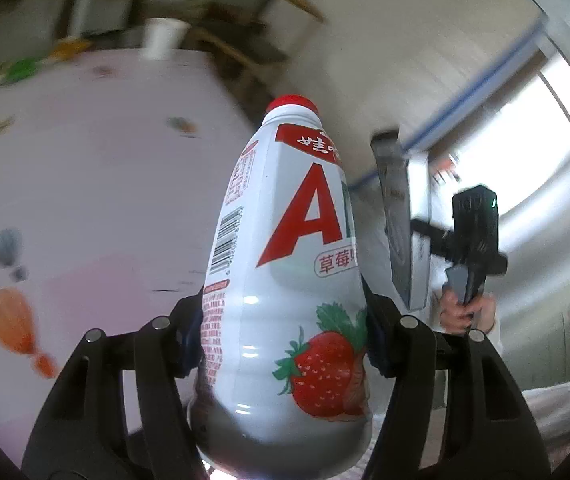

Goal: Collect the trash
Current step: 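Carry the CABLE box to the blue basket and open the right gripper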

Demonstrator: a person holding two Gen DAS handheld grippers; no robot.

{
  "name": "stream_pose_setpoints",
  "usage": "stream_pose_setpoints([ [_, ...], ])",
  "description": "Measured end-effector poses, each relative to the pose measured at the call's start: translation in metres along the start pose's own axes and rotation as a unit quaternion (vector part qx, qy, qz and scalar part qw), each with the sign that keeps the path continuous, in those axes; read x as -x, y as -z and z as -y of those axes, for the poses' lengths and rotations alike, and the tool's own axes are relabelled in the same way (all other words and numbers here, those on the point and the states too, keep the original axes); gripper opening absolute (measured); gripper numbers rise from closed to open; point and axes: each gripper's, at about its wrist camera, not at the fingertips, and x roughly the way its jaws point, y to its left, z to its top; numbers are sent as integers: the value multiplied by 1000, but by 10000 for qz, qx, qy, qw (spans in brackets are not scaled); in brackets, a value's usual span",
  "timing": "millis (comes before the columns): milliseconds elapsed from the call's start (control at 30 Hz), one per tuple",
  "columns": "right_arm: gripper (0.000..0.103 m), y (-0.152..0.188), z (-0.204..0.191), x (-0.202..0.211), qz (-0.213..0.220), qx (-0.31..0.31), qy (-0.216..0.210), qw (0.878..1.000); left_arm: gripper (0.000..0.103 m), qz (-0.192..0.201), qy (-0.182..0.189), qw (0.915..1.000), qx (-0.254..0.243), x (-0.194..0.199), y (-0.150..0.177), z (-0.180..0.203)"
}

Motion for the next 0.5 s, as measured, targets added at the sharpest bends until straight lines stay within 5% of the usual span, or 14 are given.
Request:
stream_pose_setpoints([
  [133, 90, 76, 64, 44, 63, -1043, 619, 9926, 60, -451, 540, 9969, -352, -37, 8, 50],
  [333, 90, 159, 160, -20, -832, -1653, 1785, 9664, 60, -953, 648, 9905, -748, -86, 9, 93],
  [500, 91, 212, 246, -107, -1959, -2257, 2564, 9192, 60, -1141, 566, 9874, -940, -116, 16, 114],
])
